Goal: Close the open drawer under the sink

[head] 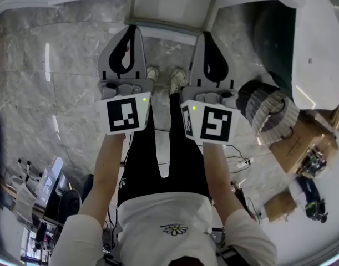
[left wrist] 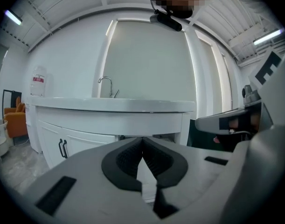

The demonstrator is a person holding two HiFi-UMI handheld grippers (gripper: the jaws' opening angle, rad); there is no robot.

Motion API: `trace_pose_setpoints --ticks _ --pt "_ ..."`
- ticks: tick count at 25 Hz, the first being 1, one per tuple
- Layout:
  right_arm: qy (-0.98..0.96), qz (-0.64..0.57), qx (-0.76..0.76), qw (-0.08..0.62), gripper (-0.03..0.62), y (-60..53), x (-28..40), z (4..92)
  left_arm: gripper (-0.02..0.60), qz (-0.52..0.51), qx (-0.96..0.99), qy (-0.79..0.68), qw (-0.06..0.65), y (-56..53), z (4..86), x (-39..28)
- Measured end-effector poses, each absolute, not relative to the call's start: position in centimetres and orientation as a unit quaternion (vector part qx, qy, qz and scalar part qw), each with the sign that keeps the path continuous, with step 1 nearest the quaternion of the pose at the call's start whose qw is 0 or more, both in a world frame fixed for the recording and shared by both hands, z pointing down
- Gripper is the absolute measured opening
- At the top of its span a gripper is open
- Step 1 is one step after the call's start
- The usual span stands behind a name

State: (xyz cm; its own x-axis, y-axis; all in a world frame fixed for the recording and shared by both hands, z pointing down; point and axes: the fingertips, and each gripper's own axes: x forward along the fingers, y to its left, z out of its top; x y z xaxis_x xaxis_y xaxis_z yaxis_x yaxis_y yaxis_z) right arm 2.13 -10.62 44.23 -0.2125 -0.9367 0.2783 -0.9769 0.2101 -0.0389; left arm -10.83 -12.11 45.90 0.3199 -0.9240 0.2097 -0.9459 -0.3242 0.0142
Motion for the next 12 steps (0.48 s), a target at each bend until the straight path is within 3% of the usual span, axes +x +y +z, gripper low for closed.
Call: trace_pose_setpoints --ticks 9,12 --pt "-0.779 0.1 0.61 0.109 0.029 -9.9 1.3 45.4 0.021 0.08 0.807 -0.581 0.072 -11.8 47.1 -10.9" --pt "-0.781 0.106 0.605 0.115 0.029 -9.5 1.2 45.8 0.021 0.068 0.799 -0.589 0.102 -11.7 47.6 -10.9"
